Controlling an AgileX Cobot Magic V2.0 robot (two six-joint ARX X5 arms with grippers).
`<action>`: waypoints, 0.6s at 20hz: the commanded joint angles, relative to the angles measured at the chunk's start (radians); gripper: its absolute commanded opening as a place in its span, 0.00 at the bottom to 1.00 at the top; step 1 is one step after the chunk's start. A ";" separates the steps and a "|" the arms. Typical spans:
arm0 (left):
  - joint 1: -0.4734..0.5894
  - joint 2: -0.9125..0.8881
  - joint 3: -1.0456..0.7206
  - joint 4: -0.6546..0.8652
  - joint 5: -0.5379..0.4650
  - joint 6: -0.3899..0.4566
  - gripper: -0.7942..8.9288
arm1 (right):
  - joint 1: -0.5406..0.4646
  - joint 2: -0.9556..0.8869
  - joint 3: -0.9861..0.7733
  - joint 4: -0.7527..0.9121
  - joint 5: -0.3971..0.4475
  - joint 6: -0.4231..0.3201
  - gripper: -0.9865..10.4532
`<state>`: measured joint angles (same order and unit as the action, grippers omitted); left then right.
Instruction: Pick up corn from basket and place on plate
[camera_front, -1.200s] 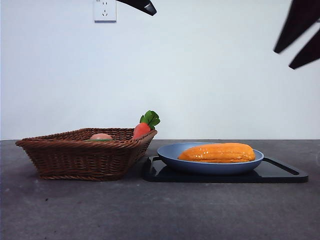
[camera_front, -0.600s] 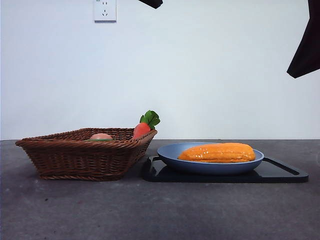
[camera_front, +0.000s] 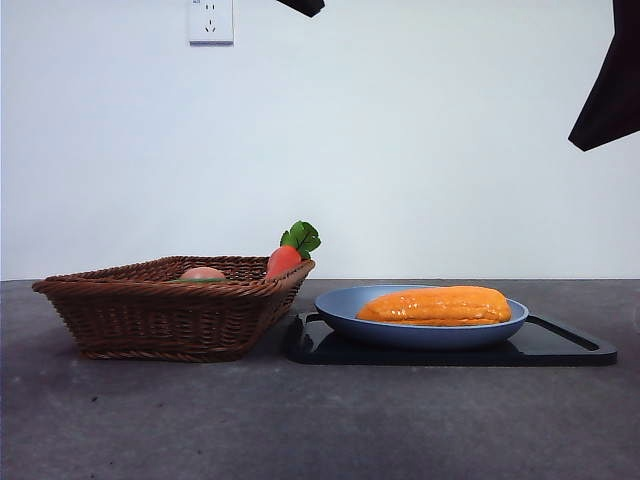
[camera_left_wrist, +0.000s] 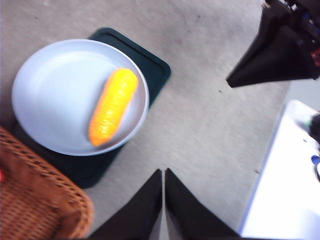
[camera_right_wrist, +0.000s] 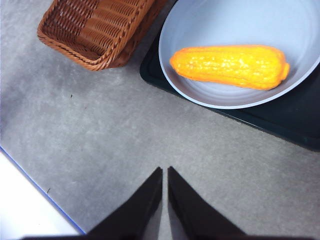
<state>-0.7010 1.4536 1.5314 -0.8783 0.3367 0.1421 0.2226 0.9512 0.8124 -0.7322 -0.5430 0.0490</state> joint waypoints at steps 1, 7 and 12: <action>0.027 -0.038 0.016 0.044 -0.005 0.060 0.09 | 0.002 0.007 0.008 0.007 0.000 -0.005 0.09; 0.226 -0.262 -0.131 0.331 -0.005 0.099 0.09 | 0.002 0.007 0.008 0.008 0.000 -0.005 0.09; 0.486 -0.573 -0.494 0.610 -0.005 0.002 0.09 | 0.002 0.007 0.008 0.008 0.000 -0.005 0.09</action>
<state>-0.2153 0.8833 1.0454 -0.2810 0.3340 0.1699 0.2222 0.9512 0.8124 -0.7311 -0.5430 0.0490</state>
